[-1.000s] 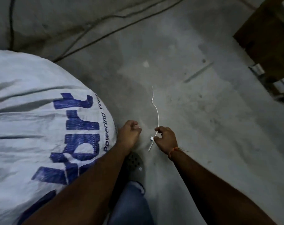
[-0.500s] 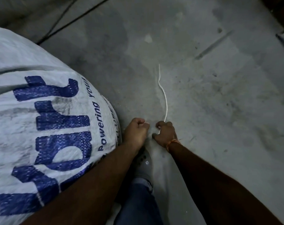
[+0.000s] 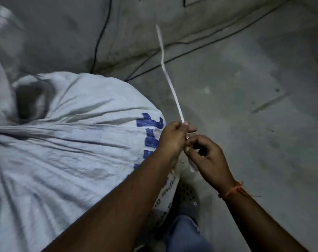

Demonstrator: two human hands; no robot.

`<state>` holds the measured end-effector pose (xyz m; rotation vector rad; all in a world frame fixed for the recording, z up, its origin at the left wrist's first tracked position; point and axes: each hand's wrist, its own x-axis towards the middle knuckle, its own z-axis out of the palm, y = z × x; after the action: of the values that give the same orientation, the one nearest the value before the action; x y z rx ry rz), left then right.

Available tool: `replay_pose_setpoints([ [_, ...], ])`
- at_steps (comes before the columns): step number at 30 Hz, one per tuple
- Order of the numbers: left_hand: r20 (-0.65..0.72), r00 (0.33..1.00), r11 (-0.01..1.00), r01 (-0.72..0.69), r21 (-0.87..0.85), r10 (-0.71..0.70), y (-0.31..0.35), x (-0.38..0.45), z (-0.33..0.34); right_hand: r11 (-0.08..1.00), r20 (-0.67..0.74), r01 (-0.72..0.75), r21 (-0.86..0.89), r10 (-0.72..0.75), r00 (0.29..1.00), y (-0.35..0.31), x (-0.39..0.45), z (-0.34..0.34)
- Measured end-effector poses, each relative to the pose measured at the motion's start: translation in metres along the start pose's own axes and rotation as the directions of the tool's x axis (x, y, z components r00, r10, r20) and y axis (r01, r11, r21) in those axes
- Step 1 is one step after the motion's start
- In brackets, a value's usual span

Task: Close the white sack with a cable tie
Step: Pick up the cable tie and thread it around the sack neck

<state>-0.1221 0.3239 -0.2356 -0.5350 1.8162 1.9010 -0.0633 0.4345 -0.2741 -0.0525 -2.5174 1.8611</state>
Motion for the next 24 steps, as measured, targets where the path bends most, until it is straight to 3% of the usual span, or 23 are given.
replay_pose_setpoints([
  [5, -0.057, 0.991, 0.988, -0.125, -0.087, 0.121, 0.040, -0.053, -0.066, 0.997, 0.266, 0.082, 0.005, -0.080, 0.961, -0.098, -0.001, 0.019],
  [8, -0.121, 0.987, 0.967, -0.128, -0.221, 0.103, 0.056, -0.091, -0.107, 0.997, 0.446, 0.064, 0.045, -0.078, 0.891, -0.163, -0.003, 0.029],
  [10, -0.144, 0.987, 0.936, -0.120, -0.330, 0.076, 0.063, -0.114, -0.126, 0.998, 0.489, 0.035, 0.050, -0.055, 0.871, -0.199, -0.005, 0.035],
  [16, -0.107, 0.993, 0.787, -0.109, -0.608, 0.055, 0.078, -0.180, -0.177, 0.992, 0.327, -0.094, 0.079, 0.063, 0.943, -0.255, -0.017, 0.081],
  [19, -0.052, 0.996, 0.781, -0.094, -0.617, 0.079, 0.076, -0.202, -0.196, 0.982, 0.241, -0.131, 0.137, 0.095, 0.966, -0.262, -0.028, 0.112],
  [24, -0.073, 0.991, 0.828, -0.135, -0.544, 0.114, 0.064, -0.231, -0.215, 0.915, 0.229, -0.221, 0.338, 0.148, 0.962, -0.267, -0.051, 0.153],
])
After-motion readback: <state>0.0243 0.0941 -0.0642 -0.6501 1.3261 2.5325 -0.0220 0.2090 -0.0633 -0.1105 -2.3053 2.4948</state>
